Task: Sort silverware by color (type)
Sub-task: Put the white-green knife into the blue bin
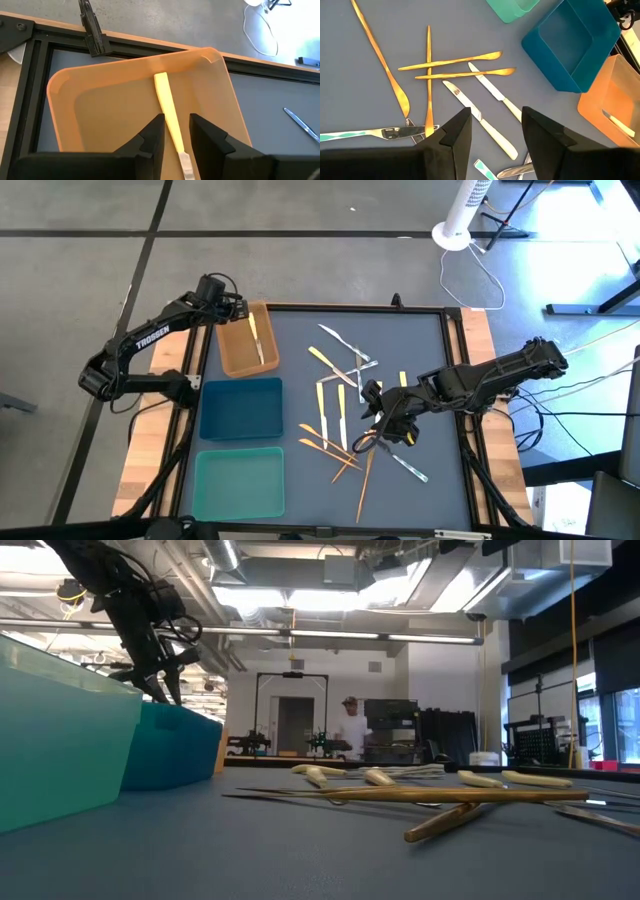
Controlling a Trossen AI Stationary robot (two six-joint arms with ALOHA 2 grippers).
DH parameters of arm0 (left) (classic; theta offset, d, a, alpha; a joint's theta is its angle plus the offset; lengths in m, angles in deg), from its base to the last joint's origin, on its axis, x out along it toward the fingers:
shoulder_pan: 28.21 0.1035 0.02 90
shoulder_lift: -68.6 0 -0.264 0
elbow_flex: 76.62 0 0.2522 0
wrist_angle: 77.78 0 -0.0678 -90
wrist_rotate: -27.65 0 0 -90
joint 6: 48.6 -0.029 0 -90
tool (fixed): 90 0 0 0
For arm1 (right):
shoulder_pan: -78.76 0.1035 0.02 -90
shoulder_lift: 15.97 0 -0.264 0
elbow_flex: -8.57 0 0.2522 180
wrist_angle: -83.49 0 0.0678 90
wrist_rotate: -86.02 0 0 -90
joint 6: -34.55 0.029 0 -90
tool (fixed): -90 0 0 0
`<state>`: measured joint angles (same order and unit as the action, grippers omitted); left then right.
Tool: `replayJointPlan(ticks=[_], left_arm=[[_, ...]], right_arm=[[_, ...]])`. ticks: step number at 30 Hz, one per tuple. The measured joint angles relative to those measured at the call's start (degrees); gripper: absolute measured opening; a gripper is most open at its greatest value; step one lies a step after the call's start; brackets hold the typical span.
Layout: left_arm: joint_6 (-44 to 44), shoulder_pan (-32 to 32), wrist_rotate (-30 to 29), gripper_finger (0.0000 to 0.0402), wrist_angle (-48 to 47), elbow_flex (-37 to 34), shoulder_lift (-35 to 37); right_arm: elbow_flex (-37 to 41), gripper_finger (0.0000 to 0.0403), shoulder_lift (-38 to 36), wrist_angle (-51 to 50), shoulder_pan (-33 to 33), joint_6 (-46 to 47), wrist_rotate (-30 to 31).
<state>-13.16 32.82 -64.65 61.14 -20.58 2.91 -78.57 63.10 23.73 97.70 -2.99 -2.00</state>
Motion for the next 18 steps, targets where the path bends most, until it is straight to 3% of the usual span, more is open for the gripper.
replayJointPlan(ticks=[13, 18], left_arm=[[0.0, 0.0, 0.0, 0.0084, 0.0, 0.0, 0.0], [0.0, 0.0, 0.0, 0.0084, 0.0, 0.0, 0.0]], right_arm=[[0.0, 0.0161, 0.0, -3.1, 0.0, 0.1, 0.2], [0.0, 0.0161, 0.0, -4.7, 0.0, 0.9, 4.7]])
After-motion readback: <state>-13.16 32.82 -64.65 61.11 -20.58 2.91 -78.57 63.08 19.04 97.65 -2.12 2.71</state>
